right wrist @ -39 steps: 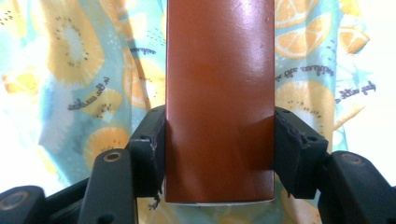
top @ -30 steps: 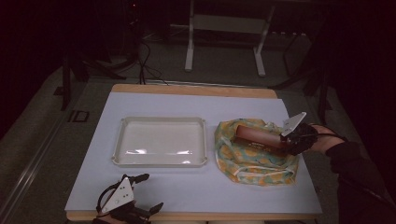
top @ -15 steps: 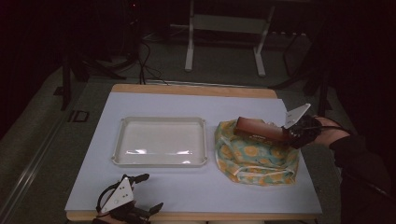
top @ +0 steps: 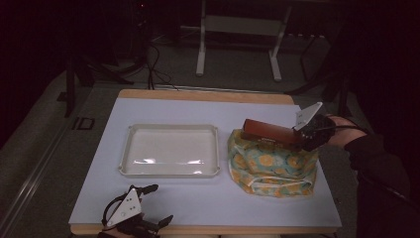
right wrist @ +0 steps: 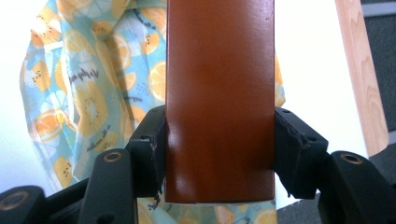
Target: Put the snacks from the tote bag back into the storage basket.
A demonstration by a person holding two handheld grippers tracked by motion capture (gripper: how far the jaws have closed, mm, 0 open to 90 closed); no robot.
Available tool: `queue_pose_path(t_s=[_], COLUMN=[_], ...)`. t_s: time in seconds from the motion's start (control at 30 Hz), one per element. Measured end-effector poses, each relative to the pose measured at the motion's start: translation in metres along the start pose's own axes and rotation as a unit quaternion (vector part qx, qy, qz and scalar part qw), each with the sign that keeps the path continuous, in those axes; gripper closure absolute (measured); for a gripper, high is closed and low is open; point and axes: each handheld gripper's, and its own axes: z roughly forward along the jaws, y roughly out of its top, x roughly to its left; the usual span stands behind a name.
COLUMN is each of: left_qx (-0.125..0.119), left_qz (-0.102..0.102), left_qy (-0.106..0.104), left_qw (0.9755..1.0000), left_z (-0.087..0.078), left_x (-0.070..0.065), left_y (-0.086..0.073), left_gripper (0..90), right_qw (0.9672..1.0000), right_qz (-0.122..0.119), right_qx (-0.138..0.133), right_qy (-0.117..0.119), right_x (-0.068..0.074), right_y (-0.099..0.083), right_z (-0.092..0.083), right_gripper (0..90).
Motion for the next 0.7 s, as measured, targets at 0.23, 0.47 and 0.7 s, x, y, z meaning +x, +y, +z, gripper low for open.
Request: queue_pose_path(t_s=[0.23, 0.47, 0.7], left_qx=[0.003, 0.001, 0.002], left_qz=[0.003, 0.003, 0.005], left_qy=[-0.004, -0.006, -0.01], left_qw=[1.0, 1.0, 0.9999], left_z=[0.0, 0.0, 0.0], left_x=[-0.001, -0.001, -0.002], left_y=[0.0, 0.0, 0.0], left_gripper=[1.3, 1.3, 1.3], right_qw=[0.9999, 0.9994, 0.9986], right_qz=[-0.017, -0.035, -0.052], right_qx=[-0.003, 0.0, -0.001], right_qy=[0.002, 0.002, 0.006], right_x=[-0.001, 0.0, 0.003], right_y=[0.02, 0.039, 0.058], right_z=[0.0, 0.002, 0.006], right_gripper=[42.8, 42.8, 42.8])
